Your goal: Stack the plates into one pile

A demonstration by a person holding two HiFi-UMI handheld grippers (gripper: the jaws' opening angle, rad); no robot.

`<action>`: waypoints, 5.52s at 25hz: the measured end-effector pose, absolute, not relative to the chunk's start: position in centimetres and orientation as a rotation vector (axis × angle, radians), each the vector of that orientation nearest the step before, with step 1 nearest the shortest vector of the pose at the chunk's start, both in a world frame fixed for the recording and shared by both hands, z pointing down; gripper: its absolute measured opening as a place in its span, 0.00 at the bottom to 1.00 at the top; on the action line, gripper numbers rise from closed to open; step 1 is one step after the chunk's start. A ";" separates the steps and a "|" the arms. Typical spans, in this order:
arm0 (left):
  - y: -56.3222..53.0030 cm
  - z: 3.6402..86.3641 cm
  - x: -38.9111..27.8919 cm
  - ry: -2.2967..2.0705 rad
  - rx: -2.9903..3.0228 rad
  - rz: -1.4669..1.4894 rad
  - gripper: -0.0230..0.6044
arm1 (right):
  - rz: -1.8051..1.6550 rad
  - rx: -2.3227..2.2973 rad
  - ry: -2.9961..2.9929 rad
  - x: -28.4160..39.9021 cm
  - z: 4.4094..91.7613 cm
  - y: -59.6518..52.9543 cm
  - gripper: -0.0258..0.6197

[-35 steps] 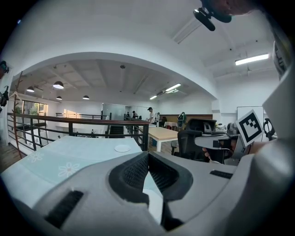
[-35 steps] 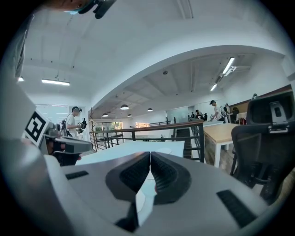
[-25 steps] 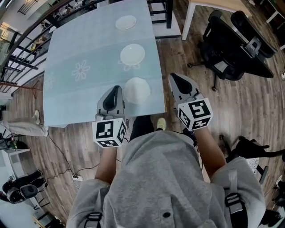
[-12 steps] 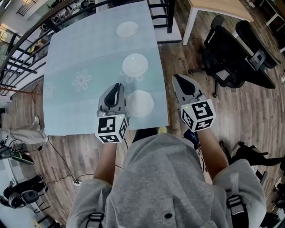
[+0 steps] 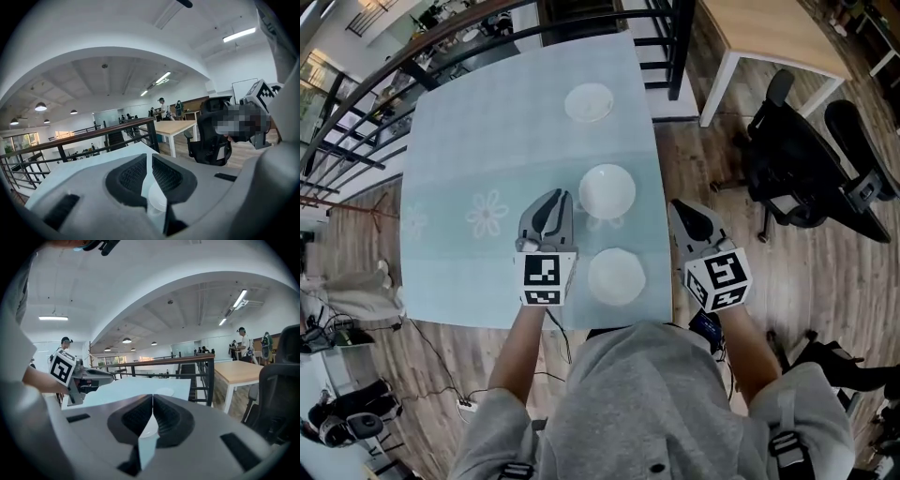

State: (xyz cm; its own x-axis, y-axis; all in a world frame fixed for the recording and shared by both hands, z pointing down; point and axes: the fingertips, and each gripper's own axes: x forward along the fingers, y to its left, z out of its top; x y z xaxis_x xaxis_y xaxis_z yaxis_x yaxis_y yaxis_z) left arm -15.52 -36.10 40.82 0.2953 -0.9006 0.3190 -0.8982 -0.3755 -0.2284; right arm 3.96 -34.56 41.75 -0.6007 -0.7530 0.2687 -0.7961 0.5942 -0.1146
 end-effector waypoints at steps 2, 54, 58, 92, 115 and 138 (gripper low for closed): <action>-37.9 41.3 -15.8 1.725 -2.531 -0.650 0.07 | 0.352 1.294 -2.618 3.4 42.4 -35.6 0.08; -64.3 63.6 -16.6 0.700 -2.098 -1.517 0.12 | 0.635 1.179 -2.364 -0.8 54.9 -41.6 0.08; -64.1 62.5 -17.0 0.752 -2.053 -1.507 0.11 | 0.629 1.198 -2.370 -0.7 54.3 -41.8 0.08; -45.3 43.6 -19.5 1.155 -1.963 -1.301 0.08 | 0.309 1.258 -2.562 3.1 43.9 -30.5 0.08; -24.8 44.2 -14.8 1.206 -2.027 -1.273 0.08 | 0.209 1.250 -2.616 6.8 42.2 -19.6 0.08; -17.4 52.4 -9.4 1.090 -1.939 -1.361 0.08 | 0.339 1.353 -2.426 10.9 46.9 -5.3 0.08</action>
